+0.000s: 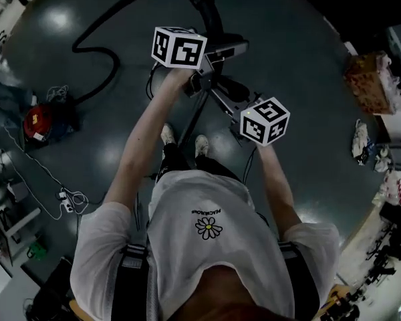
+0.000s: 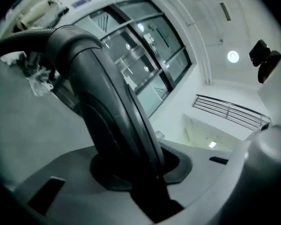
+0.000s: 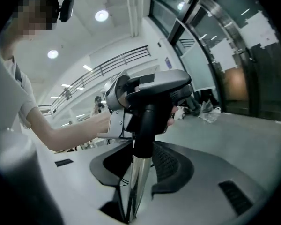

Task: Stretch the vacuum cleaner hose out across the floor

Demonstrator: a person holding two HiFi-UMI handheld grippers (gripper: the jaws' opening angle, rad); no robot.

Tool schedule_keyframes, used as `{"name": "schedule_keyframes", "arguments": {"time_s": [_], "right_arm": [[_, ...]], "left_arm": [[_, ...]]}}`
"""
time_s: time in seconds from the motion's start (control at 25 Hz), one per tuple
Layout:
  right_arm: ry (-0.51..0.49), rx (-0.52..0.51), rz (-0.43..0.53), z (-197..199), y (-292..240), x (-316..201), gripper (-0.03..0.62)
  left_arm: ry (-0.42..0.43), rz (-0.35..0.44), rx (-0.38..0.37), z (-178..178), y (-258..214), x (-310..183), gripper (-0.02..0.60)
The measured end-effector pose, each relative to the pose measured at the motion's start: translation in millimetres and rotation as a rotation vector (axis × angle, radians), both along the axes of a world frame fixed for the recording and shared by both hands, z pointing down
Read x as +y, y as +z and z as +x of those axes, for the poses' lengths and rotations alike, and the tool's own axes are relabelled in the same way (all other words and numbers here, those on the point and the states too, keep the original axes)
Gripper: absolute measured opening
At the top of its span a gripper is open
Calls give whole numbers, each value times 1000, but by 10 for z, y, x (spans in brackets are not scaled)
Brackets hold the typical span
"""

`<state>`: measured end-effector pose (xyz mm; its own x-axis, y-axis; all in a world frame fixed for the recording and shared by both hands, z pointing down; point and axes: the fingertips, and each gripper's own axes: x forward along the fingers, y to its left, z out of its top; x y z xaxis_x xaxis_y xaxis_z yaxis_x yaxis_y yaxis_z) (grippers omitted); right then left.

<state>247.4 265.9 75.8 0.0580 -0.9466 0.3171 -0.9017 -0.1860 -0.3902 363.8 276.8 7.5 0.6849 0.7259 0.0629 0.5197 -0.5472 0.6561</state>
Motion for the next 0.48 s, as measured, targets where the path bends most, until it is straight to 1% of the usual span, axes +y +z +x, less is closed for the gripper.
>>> {"name": "schedule_keyframes", "arguments": {"time_s": [0.12,0.2,0.28,0.36,0.48], "right_arm": [[124,-48,-39,56,258,232,140],[234,-68,-65,125,329,695,133],[354,-92,-83,133,358,1255,127],[428,-112,-98,72,389,1645,126],[501,-144,-104,-76,429,1945,123]], "left_arm": [[205,-19,-61,34,337,441,120],[346,-6,-86,32,453,1040,120],[484,19,-92,-42,486,1739,120],[581,41,-91,-160,510,2232,120],[696,60,-111,-370,579,2653,120]]}}
